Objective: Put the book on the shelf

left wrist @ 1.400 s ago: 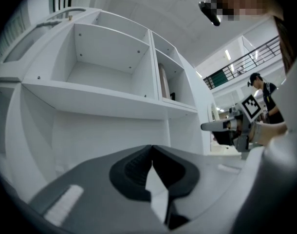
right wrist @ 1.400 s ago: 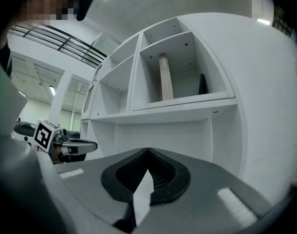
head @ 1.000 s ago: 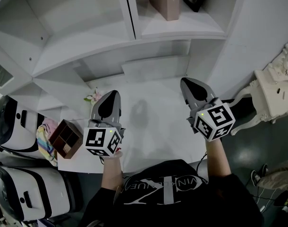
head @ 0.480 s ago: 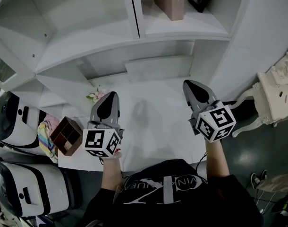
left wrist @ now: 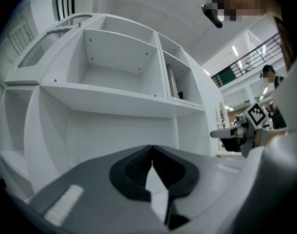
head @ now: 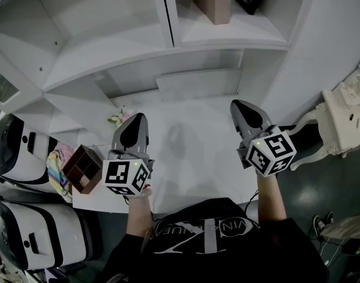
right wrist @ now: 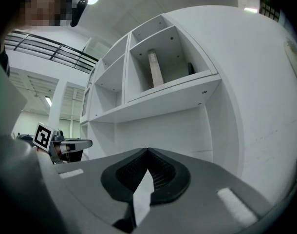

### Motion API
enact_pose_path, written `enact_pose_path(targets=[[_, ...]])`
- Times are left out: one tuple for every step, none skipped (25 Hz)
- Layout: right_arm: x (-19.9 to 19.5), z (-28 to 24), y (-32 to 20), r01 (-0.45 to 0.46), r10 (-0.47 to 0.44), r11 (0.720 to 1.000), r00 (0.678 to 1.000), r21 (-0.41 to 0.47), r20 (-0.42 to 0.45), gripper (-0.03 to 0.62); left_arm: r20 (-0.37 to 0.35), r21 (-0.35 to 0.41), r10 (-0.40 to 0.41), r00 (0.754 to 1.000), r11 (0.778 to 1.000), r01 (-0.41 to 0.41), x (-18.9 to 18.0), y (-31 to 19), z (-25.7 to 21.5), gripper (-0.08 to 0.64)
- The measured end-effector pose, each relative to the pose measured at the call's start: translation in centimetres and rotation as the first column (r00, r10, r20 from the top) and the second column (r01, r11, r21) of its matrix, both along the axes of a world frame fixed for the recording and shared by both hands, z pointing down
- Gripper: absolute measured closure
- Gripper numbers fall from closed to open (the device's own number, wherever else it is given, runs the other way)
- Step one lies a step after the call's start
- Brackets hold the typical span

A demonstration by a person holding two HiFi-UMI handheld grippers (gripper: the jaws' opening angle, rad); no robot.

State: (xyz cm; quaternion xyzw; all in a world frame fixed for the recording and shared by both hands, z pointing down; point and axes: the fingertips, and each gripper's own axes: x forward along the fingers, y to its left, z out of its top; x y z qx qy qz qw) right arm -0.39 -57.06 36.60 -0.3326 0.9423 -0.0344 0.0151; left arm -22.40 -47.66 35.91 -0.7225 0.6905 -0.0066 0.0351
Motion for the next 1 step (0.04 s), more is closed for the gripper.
enact_pose_path(targets=[[0.06, 0.03, -0.04, 0.001, -0.001, 1.0, 1.0, -0.005, 0.005, 0.586, 0.0, 0.0, -0.001, 1.0, 1.0, 0.001, 0.0, 0.0, 0.01, 0.56]])
